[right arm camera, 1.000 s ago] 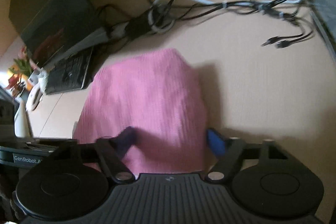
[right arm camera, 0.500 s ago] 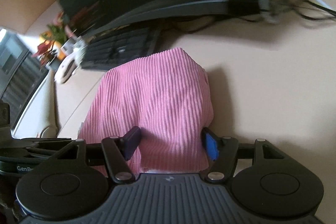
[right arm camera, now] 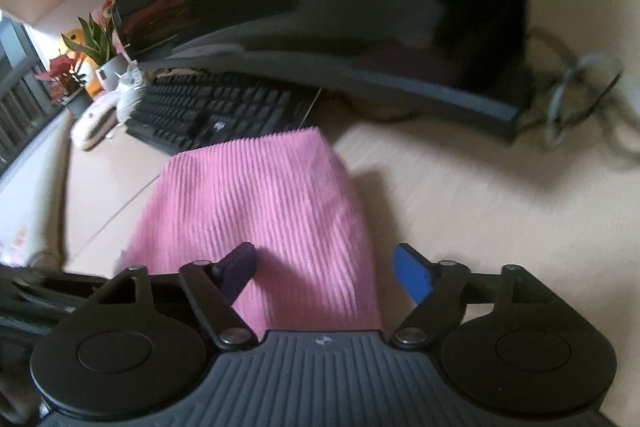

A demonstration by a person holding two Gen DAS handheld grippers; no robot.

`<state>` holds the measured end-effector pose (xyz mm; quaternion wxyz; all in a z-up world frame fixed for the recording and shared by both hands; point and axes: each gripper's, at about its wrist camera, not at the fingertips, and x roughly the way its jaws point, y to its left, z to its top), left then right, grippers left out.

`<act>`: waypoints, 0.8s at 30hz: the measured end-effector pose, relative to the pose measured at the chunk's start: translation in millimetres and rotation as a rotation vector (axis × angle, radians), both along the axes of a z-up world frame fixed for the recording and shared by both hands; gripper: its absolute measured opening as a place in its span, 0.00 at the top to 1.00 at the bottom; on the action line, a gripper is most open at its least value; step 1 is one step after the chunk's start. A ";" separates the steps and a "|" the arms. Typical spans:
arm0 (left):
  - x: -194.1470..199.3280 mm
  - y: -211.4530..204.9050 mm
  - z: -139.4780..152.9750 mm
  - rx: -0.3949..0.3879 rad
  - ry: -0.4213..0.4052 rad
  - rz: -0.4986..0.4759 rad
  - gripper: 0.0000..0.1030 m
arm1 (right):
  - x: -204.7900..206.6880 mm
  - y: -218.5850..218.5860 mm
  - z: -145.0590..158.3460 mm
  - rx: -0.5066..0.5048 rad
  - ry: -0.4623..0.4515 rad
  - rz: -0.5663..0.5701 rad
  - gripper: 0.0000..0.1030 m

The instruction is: Fold clothes

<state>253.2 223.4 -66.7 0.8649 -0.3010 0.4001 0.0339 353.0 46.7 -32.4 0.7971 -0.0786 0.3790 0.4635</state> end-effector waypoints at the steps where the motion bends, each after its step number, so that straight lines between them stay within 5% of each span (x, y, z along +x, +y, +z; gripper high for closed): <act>1: -1.8 -0.1 3.6 0.004 -0.009 -0.015 0.47 | -6.5 -4.6 5.7 -0.008 -0.050 0.004 0.22; 5: -26.4 4.4 37.7 0.081 -0.113 -0.064 0.45 | -47.2 -21.3 24.9 0.004 -0.224 0.077 0.20; 9: -29.3 21.0 73.1 0.131 -0.266 -0.067 0.47 | -83.9 -17.3 23.0 0.054 -0.253 0.177 0.20; 12: 1.8 24.1 77.5 0.132 -0.313 -0.100 0.48 | -99.2 0.0 2.1 -0.024 -0.275 0.231 0.24; 18: 79.7 18.3 16.7 0.174 -0.077 -0.144 0.63 | -96.5 13.7 -15.6 -0.116 -0.297 0.230 0.24; 24: 87.3 22.4 17.3 0.158 -0.055 -0.116 0.61 | -61.0 -34.2 11.6 -0.014 -0.075 0.112 0.12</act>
